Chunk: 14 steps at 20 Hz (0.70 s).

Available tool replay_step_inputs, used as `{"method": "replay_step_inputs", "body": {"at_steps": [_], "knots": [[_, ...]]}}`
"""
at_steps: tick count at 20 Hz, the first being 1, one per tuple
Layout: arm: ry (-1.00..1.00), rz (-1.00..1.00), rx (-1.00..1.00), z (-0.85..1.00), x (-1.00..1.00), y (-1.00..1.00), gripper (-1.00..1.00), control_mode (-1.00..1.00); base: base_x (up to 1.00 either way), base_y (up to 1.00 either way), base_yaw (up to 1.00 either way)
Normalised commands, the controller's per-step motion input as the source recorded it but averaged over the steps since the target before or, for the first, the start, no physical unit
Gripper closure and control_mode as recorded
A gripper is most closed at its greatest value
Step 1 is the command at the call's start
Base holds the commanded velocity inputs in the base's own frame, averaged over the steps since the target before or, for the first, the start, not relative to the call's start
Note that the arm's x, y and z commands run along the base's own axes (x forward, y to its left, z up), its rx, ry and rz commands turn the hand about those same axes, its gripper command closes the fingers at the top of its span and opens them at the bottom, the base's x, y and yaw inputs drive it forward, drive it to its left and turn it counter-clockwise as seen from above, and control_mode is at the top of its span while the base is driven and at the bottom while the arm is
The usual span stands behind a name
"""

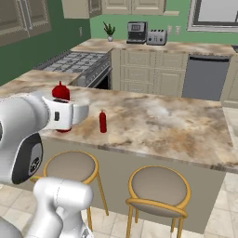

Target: The dining table condiment station is running low on ketchup. Refill the condiment station by opening the cabinet and taking the ketchup from the cabinet and placing it on the dining table.

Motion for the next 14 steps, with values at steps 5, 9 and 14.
{"method": "replay_step_inputs", "body": {"at_steps": [5,9,14], "knots": [[0.13,0.16,0.00,0.00,0.50,-0.30,1.00,-1.00,0.00,0.00,0.00],[0.01,0.15,0.00,-0.09,0.53,-0.08,1.00,-1.00,0.00,0.00,0.00],[-0.03,0.08,0.00,-0.20,0.56,0.00,1.00,-1.00,0.00,0.00,0.00]]}}
